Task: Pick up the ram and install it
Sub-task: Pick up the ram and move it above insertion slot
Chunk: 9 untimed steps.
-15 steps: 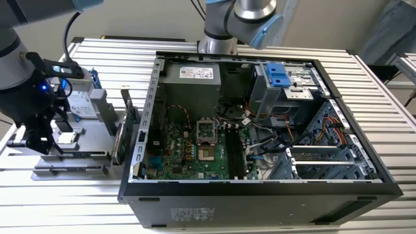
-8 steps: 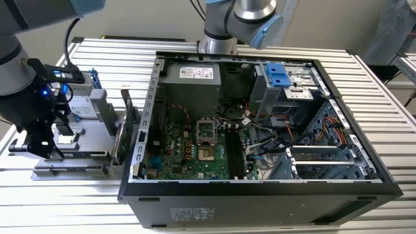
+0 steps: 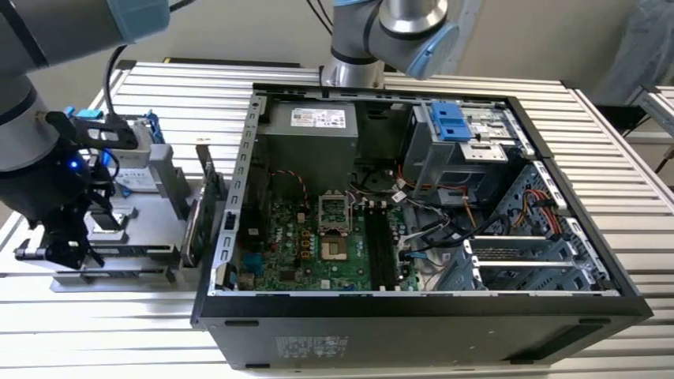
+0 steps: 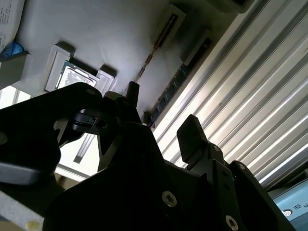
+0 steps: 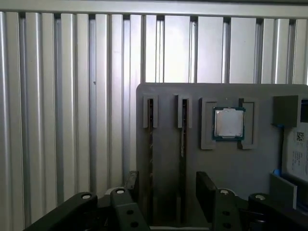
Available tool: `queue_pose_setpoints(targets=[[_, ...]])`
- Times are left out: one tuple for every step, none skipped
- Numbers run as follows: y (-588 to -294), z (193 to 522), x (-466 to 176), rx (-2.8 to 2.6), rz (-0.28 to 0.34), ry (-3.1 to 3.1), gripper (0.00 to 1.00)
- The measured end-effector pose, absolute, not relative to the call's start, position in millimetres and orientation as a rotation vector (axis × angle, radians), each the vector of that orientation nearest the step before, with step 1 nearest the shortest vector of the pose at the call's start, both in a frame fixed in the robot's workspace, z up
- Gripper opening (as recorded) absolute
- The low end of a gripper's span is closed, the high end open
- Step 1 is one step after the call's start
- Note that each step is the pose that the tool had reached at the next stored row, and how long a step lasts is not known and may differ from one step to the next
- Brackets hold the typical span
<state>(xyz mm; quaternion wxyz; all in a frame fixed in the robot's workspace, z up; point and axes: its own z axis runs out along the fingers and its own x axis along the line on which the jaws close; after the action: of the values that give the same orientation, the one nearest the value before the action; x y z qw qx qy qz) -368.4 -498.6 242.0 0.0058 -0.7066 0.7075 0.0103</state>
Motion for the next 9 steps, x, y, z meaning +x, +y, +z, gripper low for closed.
queue_pose_setpoints(targets=[[-499.1,240.9,-368.3,-2.212,0.032,2.214,1.00],[-499.7,239.9,-368.2,-2.213,0.032,2.214,1.00],[-500.3,238.8,-368.1,-2.213,0.032,2.214,1.00],[-500.9,237.6,-368.1,-2.214,0.031,2.214,1.00],[-501.5,236.5,-368.0,-2.214,0.031,2.214,1.00],[-502.1,235.3,-367.9,-2.215,0.031,2.213,1.00],[-502.5,234.0,-367.8,-2.216,0.030,2.213,1.00],[-502.9,232.7,-367.7,-2.217,0.029,2.213,1.00],[-503.3,231.4,-367.6,-2.217,0.028,2.213,1.00]])
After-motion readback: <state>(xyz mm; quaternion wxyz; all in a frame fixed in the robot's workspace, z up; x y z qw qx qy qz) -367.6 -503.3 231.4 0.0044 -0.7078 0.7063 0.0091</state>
